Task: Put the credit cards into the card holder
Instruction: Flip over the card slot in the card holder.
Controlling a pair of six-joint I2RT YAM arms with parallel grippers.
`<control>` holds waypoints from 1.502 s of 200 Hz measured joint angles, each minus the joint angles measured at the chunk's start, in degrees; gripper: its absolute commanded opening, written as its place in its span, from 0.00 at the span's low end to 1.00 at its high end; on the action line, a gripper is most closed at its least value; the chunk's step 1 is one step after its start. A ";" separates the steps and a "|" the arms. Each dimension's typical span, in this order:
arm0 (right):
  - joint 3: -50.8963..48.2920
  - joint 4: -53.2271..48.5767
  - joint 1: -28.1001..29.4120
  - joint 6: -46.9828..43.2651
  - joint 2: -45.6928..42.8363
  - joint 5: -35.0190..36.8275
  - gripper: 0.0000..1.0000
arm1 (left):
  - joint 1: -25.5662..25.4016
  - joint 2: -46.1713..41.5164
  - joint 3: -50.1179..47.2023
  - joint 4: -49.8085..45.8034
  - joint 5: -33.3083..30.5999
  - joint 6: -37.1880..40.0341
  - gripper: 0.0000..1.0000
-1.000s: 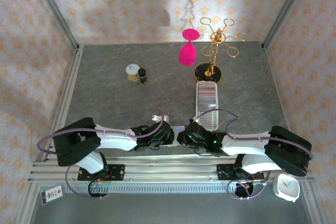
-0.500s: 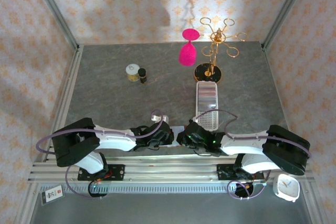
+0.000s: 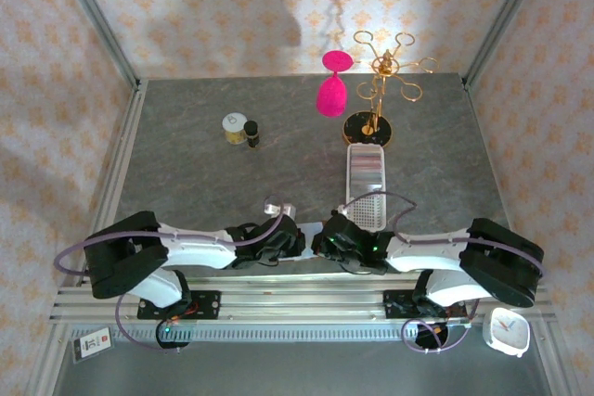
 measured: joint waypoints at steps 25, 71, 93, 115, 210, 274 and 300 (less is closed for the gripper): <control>0.02 -1.20 0.00 0.00 -1.62 0.42 0.00 | 0.02 -4.09 0.28 -2.43 -1.97 0.00 0.34; 1.01 -1.60 0.02 -0.61 -3.28 0.31 0.00 | 2.36 -13.05 -0.96 -6.78 -6.62 -0.22 0.42; 1.86 -1.33 0.02 -0.87 -3.28 -0.17 0.00 | 4.04 -17.99 -4.85 -8.39 -8.70 -1.60 0.45; 2.95 -0.37 0.02 -1.29 -3.19 -1.25 0.00 | 4.61 -23.15 -9.92 -9.27 -10.08 -3.32 0.45; 10.95 1.40 2.05 -3.72 4.81 -4.39 0.03 | 6.27 -33.73 -17.29 -11.67 -14.12 -7.98 0.49; 13.00 7.58 2.29 -3.41 14.99 -7.17 0.28 | 6.84 -34.64 -17.29 -14.67 -15.54 -7.93 0.53; 14.97 9.33 2.45 -3.76 16.35 -7.58 0.42 | 7.21 -36.06 -17.29 -16.11 -16.22 -7.93 0.57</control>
